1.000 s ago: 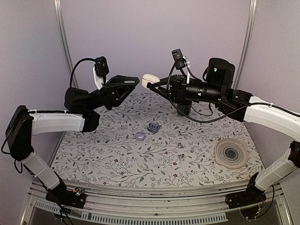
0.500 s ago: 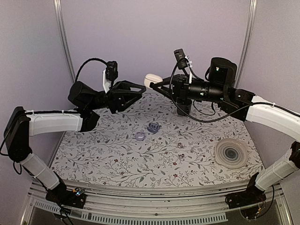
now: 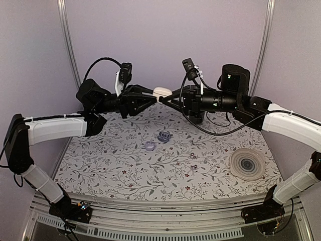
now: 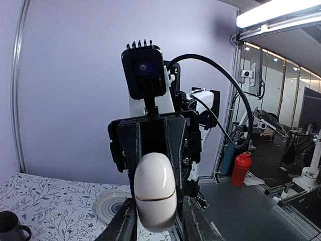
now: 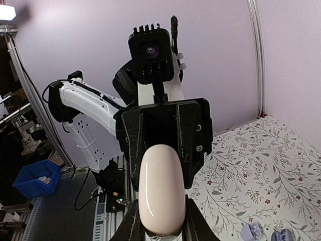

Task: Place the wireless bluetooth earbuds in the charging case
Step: Pass from the right arm to the left

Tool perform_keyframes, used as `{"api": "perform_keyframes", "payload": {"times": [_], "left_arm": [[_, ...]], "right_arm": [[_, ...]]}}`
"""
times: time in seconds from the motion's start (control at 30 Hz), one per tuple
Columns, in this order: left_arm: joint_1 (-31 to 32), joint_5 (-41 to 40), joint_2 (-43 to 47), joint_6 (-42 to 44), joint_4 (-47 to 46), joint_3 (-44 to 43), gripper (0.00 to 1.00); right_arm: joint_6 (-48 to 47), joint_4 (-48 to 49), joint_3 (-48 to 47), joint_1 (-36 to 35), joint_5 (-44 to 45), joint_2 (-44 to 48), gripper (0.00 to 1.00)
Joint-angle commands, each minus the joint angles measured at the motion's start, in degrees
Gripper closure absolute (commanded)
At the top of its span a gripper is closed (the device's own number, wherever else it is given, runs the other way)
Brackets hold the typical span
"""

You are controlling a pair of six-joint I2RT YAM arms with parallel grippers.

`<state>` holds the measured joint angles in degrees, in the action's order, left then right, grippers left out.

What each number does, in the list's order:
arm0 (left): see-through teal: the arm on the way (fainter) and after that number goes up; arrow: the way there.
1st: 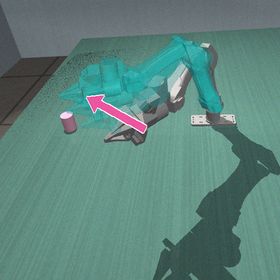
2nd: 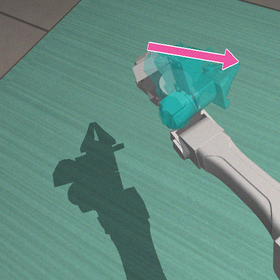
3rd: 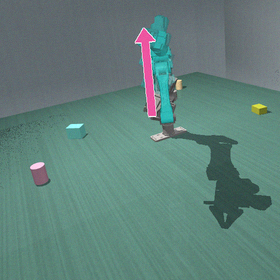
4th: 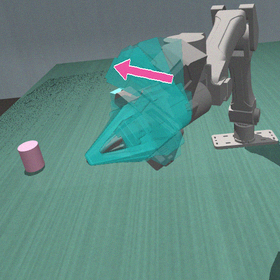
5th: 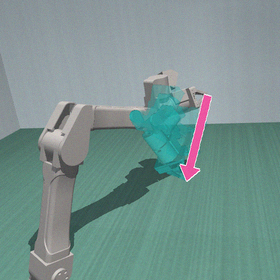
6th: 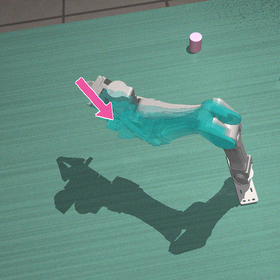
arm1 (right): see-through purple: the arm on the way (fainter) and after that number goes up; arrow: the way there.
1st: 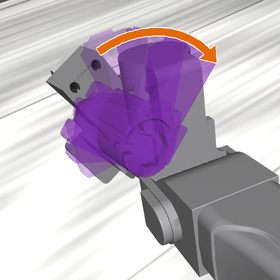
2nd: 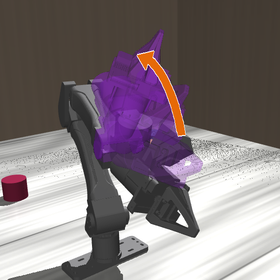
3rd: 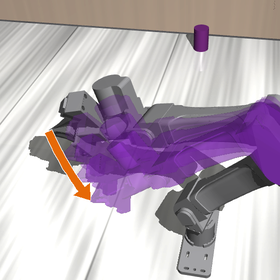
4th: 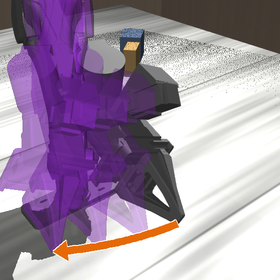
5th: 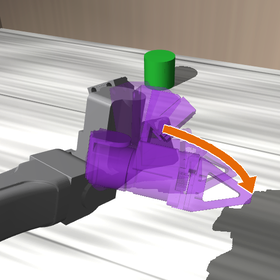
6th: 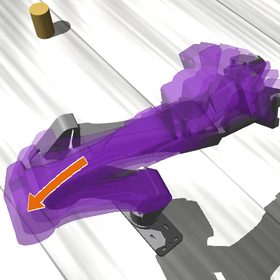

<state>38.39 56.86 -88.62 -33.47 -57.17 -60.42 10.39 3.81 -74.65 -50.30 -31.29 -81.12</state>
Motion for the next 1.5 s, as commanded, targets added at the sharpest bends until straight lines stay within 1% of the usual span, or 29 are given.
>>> {"api": "perform_keyframes", "payload": {"times": [0.0,0.27,0.33,0.4,0.43,0.63,0.77,0.8,0.87,0.9,0.97,1.03,1.1,1.13,1.17,1.33,1.37,1.47], "left_arm": [[1.0,0.53,1.41,4.92,7.53,-2.21,0.7],[1.72,1.24,1.36,7.94,12.35,-3.13,0.81],[2.1,1.63,1.28,9.45,14.76,-3.9,0.79],[2.56,1.8,1.34,10.85,16.45,-4.51,0.73],[2.71,2.05,1.34,11.04,16.5,-4.56,0.72],[2.85,2.35,1.13,10.77,16.33,-4.41,0.71],[2.87,2.65,0.89,10.53,15.68,-4.36,0.75],[2.91,2.72,0.78,10.53,15.66,-4.43,0.8],[2.94,2.49,0.71,10.75,15.77,-4.38,0.91],[2.92,2.47,0.73,10.84,15.8,-4.36,0.99],[2.92,1.94,0.95,11.4,15.84,-4.05,1.0],[2.92,1.32,1.5,12.55,15.86,-3.41,1.0],[2.83,0.9,2.29,13.76,16.55,-2.94,1.0],[2.72,0.93,2.57,14.59,17.56,-3.07,1.0],[2.65,1.19,2.82,15.39,18.58,-3.18,1.0],[1.47,1.14,3.88,17.35,21.64,-2.2,1.0],[1.16,1.26,4.04,17.19,21.44,-1.79,1.0],[1.03,1.68,4.12,16.96,20.99,-1.06,1.0]], "right_arm": [[-0.96,-0.63,-0.23,-0.26,-0.86,-0.71,0.96],[-1.33,-1.17,-0.32,-0.33,-0.44,-0.48,0.95],[-1.47,-1.75,-0.72,-0.27,-0.5,-0.78,0.95],[-1.64,-2.13,-1.13,-0.25,-0.76,-1.17,0.95],[-1.62,-2.21,-1.16,-0.35,-0.74,-1.37,0.95],[-1.52,-1.88,-0.96,-0.24,-0.45,-1.32,0.94],[-1.52,-2.06,-0.86,-0.23,0.09,-1.21,0.94],[-1.52,-2.06,-0.77,-0.28,0.17,-1.15,0.94],[-1.52,-2.13,-0.77,-0.28,0.33,-1.15,0.9],[-1.52,-2.25,-0.73,-0.28,0.55,-1.07,0.83],[-1.68,-2.89,-0.7,-0.3,1.18,-0.96,0.61],[-2.16,-3.99,-0.6,-0.23,2.42,-0.46,0.43],[-3.06,-5.2,-0.09,-0.23,4.01,0.32,0.32],[-3.59,-6.01,0.08,-0.29,5.11,0.75,0.27],[-4.06,-6.97,0.07,-0.24,6.02,0.96,0.26],[-4.85,-9.35,1.09,-0.18,6.85,3.0,0.26],[-4.72,-9.35,1.55,-0.22,6.88,3.58,0.29],[-4.42,-9.93,2.08,-0.2,6.75,4.41,0.43]]}}
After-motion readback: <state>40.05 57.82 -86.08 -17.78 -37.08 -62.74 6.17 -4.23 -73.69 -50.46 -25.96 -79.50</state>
